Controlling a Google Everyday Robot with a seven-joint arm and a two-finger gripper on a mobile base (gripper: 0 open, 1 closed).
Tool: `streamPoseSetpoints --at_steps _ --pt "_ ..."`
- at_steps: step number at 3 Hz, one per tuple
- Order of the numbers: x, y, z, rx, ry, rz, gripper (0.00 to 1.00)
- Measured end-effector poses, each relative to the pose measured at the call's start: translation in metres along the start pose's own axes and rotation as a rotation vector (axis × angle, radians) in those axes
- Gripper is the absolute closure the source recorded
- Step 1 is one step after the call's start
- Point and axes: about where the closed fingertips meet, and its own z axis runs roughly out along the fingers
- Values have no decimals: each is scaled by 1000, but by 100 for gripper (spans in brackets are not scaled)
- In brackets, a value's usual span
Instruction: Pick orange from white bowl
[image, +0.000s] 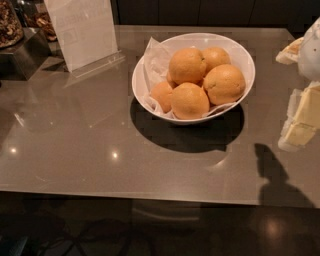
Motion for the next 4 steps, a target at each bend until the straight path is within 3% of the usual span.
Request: streamPoseSetpoints --at_steps 2,3,4 --pt "-4 -9 -1 6 -4 -13 0" --pt "-11 -34 7 -1 -21 -11 0" --pt "-21 -64 41 -64 -33 31 0"
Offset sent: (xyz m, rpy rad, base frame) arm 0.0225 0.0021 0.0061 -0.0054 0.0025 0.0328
